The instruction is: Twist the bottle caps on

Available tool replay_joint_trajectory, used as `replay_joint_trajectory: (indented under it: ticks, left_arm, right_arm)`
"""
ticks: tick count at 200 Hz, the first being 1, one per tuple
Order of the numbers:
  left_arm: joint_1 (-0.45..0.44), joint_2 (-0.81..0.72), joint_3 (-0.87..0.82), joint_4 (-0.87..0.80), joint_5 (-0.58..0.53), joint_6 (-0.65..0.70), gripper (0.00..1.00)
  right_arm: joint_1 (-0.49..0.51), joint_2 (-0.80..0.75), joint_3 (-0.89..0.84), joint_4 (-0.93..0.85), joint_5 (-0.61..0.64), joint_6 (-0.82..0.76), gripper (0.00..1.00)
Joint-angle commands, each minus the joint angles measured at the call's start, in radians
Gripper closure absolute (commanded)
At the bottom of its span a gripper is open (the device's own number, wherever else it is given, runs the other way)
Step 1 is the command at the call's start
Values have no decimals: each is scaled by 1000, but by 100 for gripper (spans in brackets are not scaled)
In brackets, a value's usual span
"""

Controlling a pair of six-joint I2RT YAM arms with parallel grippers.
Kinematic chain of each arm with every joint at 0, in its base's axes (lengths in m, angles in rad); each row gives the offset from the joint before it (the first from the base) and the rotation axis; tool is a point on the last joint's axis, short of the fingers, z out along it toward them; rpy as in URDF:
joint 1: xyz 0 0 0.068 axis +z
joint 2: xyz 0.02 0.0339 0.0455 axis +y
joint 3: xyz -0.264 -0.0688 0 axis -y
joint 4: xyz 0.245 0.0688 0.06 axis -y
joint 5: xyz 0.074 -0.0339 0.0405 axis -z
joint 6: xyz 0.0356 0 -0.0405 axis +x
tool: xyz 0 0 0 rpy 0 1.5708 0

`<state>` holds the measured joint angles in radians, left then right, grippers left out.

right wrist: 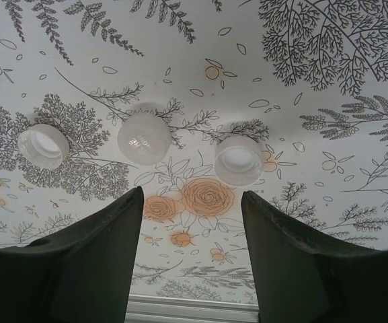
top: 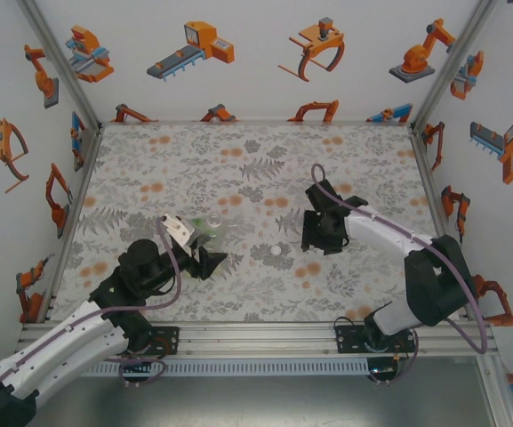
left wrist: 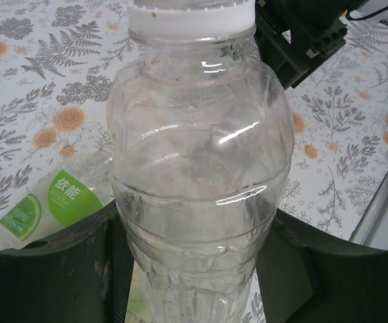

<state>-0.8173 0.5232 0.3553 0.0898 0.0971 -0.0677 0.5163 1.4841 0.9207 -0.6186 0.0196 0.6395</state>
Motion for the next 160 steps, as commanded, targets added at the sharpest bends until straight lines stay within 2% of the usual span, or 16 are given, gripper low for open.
replay_joint_trajectory:
  ticks: [1,160]
  left_arm:
    - [5,-4,24,42,1,-27,100]
    - [6,-3,20,61,-31,-47,100]
  right_arm:
    - [-10,-11,-18,-3,24,-3,44]
    - [-50,13,-43,57,25,-28,46]
